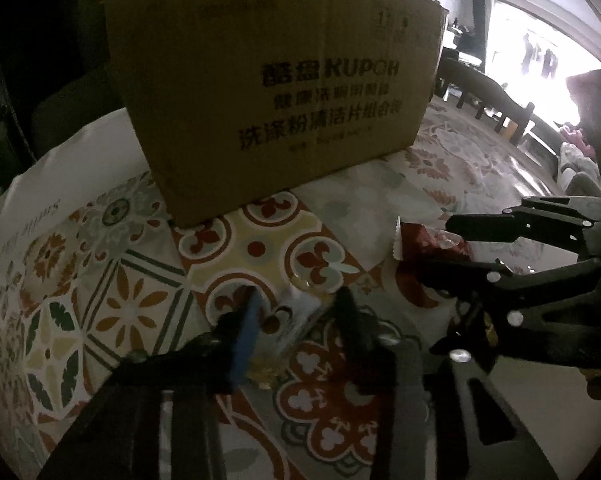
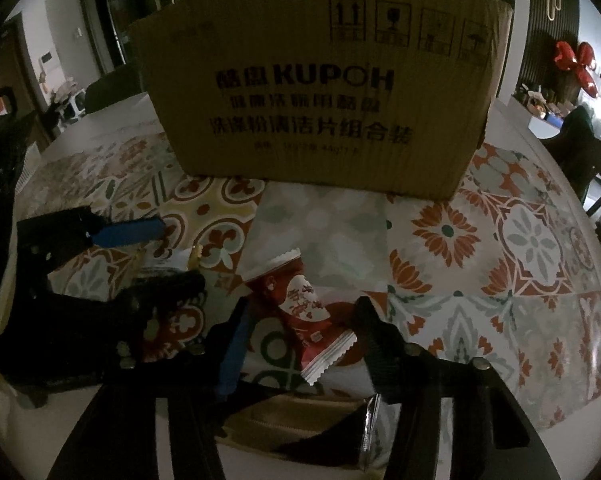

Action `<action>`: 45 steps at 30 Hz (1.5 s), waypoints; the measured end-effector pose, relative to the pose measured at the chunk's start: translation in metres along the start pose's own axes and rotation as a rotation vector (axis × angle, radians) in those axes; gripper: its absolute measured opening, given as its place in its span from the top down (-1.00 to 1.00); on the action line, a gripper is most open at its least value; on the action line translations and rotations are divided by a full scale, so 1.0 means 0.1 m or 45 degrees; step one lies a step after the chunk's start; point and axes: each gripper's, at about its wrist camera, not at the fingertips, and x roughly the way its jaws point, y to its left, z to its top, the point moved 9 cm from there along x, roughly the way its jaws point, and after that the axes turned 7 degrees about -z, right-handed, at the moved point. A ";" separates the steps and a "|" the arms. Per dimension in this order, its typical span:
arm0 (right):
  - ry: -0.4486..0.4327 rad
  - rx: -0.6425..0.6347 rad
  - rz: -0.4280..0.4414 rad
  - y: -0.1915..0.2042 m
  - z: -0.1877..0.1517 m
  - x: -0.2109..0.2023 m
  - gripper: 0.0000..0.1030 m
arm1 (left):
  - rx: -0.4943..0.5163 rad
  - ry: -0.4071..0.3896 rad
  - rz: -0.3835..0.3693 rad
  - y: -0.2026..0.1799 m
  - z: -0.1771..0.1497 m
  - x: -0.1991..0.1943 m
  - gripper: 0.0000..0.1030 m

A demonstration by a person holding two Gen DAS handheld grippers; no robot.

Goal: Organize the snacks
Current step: 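Grasp the small white-wrapped bar with the left tool while the right tool grasps the red Santa candy, then carry the white bar over the box with the left tool while the right tool carries the Santa candy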

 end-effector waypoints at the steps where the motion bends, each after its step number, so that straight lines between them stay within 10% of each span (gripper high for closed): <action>1: -0.001 0.004 0.001 -0.01 0.00 0.00 0.14 | -0.007 0.005 -0.003 -0.01 -0.01 -0.01 0.40; 14: -0.003 0.089 0.104 -0.03 -0.01 -0.05 0.56 | -0.202 -0.020 -0.020 -0.09 -0.03 -0.11 0.61; 45: -0.375 0.106 0.097 -0.23 0.61 -1.17 0.55 | -0.190 -0.416 0.034 -0.38 0.88 -1.29 0.62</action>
